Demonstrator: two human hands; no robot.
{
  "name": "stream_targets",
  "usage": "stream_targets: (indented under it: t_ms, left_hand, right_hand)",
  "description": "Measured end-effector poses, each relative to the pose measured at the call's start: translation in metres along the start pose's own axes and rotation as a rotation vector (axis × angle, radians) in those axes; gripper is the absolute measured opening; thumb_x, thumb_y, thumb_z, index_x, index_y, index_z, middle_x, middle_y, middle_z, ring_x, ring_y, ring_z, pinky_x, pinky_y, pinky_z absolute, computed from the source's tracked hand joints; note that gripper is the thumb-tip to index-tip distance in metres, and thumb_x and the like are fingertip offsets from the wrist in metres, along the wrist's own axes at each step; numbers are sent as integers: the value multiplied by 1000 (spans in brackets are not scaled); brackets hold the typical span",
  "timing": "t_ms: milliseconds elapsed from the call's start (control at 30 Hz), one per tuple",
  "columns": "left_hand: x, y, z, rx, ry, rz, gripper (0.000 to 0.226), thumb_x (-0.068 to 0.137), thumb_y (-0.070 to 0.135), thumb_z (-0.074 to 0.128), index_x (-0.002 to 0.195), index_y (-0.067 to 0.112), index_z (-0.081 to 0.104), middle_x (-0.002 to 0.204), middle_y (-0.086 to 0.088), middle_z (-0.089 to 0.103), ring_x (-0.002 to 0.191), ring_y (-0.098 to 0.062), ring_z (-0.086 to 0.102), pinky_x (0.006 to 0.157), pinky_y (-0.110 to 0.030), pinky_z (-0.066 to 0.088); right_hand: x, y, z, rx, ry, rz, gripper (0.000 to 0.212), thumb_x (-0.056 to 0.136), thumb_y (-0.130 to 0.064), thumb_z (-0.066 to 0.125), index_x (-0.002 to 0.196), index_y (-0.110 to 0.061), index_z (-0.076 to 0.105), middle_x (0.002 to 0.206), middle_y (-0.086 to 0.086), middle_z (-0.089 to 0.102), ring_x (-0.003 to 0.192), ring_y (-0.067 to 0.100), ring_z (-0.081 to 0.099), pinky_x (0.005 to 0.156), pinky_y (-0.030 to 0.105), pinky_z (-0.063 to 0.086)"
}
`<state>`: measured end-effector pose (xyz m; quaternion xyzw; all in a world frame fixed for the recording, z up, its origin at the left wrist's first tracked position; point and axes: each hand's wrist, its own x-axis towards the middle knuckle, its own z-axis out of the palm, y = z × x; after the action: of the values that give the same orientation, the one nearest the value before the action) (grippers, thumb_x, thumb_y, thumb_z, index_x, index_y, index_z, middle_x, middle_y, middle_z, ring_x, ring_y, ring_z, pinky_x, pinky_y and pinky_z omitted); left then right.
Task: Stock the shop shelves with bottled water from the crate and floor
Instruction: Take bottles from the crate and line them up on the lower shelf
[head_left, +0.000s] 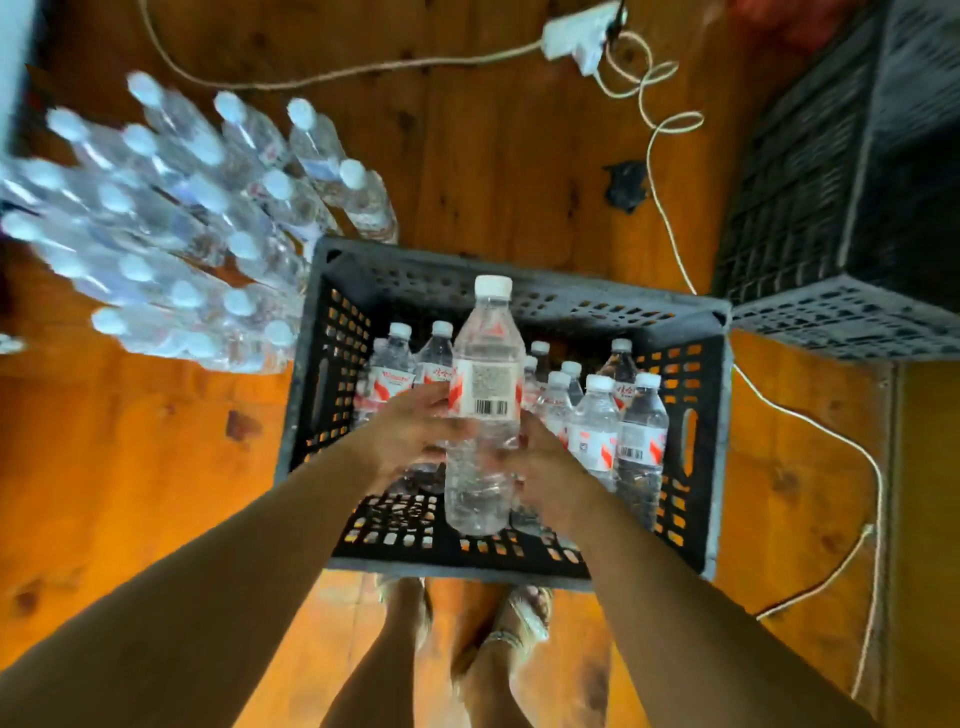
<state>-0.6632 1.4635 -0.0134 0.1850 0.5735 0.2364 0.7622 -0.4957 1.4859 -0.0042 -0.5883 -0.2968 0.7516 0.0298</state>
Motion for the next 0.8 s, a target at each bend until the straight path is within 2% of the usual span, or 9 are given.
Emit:
stream_targets:
  t_ms: [133,233,300,333,467,567,633,733,800]
  left_hand:
    - [-80,57,-8,-102,39,171,58,65,12,67,120,24,55,117,-4,66,109,-27,62,97,-51,45]
    - [-151,91,-4,-182,160,321,60,66,9,64,124,22,54,115,-7,67,107,-28,62,92,-51,46]
    - [-209,111,8,-205,272,422,39,71,11,69,108,24,61,94,6,73,88,-12,69,71,-34,55]
    - [-239,117,14,-218,351,471,30,74,13,71,100,25,62,85,10,73,79,-7,69,63,-27,53]
    - [-359,122,22,-323,692,656,47,56,28,76,100,26,62,93,4,68,89,-17,65,67,-29,47]
    - [-448,108,15,-412,823,765,50,52,20,76,100,20,62,95,-4,68,90,-25,63,66,-31,48]
    - [-505,87,0,-412,913,816,49,50,17,77,97,19,63,94,-7,68,89,-27,63,66,-30,49]
    - [-587,43,-27,-382,1026,896,48,55,15,78,101,14,66,97,-9,71,92,-29,66,79,-39,56]
    - [-633,8,-44,-416,1083,932,46,61,7,72,106,10,64,100,-10,71,93,-25,67,85,-39,55]
  right_hand:
    - [-53,-64,42,-131,55,-206,63,65,7,76,111,-23,46,100,-6,64,106,20,59,97,41,46]
    - [-108,-104,88,-321,117,-414,62,61,-10,85,104,-25,43,95,-12,60,96,13,60,80,28,48]
    - [-149,-120,120,-439,162,-558,61,61,-20,86,102,-28,42,94,-14,58,94,12,60,74,24,46]
    - [-173,-127,136,-495,190,-631,61,61,-25,86,101,-29,41,95,-13,58,95,13,60,73,26,46]
    - [-267,-147,205,-748,257,-835,70,64,-36,83,118,-20,41,112,-1,57,106,21,57,72,26,40]
    - [-316,-143,264,-862,131,-960,87,63,-42,81,131,-18,32,128,5,52,118,25,51,90,34,45]
    - [-344,-137,308,-916,-21,-1020,89,62,-40,82,133,-20,32,130,3,51,121,24,49,96,34,44]
    - [-383,-119,383,-1002,-251,-1096,82,62,-28,84,129,-15,39,123,2,54,116,20,51,84,22,39]
    - [-401,-96,435,-1027,-337,-1155,84,59,-27,86,128,-12,40,124,7,56,116,24,53,84,24,40]
